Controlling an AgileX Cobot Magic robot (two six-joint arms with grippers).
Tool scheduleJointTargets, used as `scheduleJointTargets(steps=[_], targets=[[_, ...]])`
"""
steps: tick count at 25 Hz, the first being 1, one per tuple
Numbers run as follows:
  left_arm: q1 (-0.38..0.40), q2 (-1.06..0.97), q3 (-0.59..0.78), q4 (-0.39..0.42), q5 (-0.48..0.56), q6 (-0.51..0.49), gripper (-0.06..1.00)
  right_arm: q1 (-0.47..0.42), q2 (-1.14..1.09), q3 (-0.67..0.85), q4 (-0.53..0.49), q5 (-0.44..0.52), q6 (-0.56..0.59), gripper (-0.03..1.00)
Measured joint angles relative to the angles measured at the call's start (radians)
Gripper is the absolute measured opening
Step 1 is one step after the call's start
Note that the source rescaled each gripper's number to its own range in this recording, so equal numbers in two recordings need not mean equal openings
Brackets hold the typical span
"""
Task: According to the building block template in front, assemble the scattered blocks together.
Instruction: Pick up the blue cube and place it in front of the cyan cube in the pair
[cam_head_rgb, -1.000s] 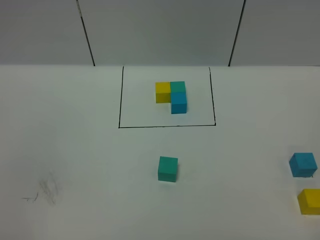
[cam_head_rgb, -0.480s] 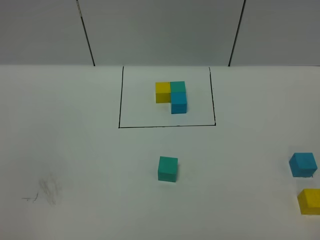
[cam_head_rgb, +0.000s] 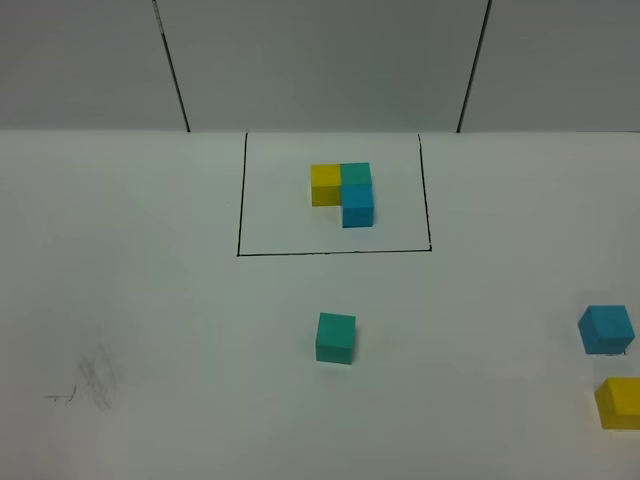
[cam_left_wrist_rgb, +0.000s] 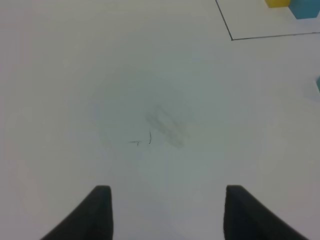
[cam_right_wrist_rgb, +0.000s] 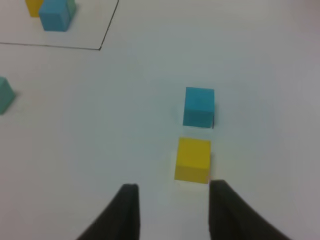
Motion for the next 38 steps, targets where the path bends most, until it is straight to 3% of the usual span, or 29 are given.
scheduleJointTargets(steps=[3,8,11,17,23,29,38], targets=[[0.000,0.000,0.000,0.000,0.000,0.000,0.29,0.000,0.000,0.000,-0.002,0.000,0.003,0.31],[0.000,0.000,0.000,0.000,0.000,0.000,0.29,0.000,0.039,0.000,-0.022,0.005,0.085,0.81],[0.000,0.000,0.000,0.000,0.000,0.001,0.29,0.000,0.122,0.000,-0.054,0.000,0.150,0.97],[0.000,0.000,0.000,0.000,0.001,0.002,0.29,0.000,0.425,-0.040,-0.083,-0.068,0.168,0.99],[0.000,0.000,0.000,0.000,0.001,0.002,0.29,0.000,0.824,-0.183,-0.103,-0.157,0.117,0.97],[0.000,0.000,0.000,0.000,0.001,0.001,0.29,0.000,1.182,-0.383,-0.106,-0.161,0.065,0.95],[0.000,0.000,0.000,0.000,0.001,0.001,0.29,0.000,1.493,-0.591,-0.102,-0.132,0.004,0.93]])
